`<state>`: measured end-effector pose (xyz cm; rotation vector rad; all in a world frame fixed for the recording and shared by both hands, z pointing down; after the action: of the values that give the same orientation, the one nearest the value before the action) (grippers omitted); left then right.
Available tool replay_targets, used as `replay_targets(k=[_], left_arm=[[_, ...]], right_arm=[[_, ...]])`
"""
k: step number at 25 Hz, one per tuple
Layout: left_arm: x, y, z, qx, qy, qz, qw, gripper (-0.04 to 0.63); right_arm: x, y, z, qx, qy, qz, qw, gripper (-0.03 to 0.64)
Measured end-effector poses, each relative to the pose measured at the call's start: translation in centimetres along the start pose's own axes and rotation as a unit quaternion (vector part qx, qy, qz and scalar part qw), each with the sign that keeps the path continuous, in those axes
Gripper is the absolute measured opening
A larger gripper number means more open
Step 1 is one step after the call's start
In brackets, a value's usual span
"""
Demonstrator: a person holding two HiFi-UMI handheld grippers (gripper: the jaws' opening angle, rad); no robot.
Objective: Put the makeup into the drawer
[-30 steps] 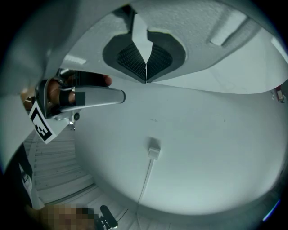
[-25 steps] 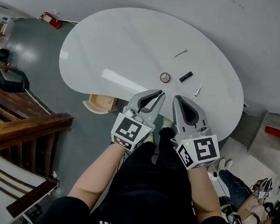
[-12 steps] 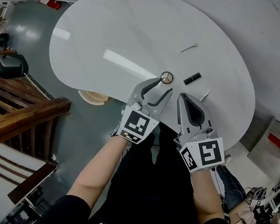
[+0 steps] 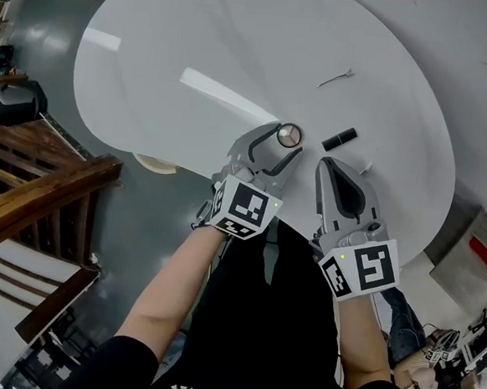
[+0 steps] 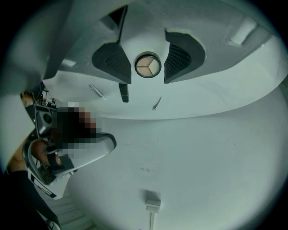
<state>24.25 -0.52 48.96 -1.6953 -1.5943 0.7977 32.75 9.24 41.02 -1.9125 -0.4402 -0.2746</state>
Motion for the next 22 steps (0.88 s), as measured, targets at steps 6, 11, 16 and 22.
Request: replay_targets(k=[6, 11, 16, 22], left_arm=[[0.0, -0.9, -1.3, -0.025, 0.000, -0.015, 0.9996, 0.225], [-0.3, -0.8, -1.9, -0.038, 0.003, -0.012, 0.9992, 0.225], [0.0, -1.2, -2.7, -0.048, -0.001, -0.015, 0.9987, 0.225], [0.0, -1.2, -2.8, -0.051, 0.003, -0.023, 0.9984, 0.225]], right_arm=[[0.7, -0.4, -0.4, -0.006, 0.002, -0.005, 1.000, 0.014], [1.0, -0.2, -0.6, -0.009, 0.002, -0.007, 1.000, 0.014], [1.7, -0.4, -0.7, -0.012, -0.001, -0.010, 1.000, 0.014], [2.1, -0.3, -0.9, -0.017, -0.004, -0.012, 1.000, 0.014]])
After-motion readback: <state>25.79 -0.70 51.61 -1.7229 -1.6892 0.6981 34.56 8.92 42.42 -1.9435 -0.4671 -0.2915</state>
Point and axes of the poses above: the fingertips, and each gripper's own axes: z backward along the fingers, x to its right, y out of its top, the point moved 7 cm from there along z, backward along the fingers, and after that the axes turned 2 degrees about -y, right-handed, at the moved point
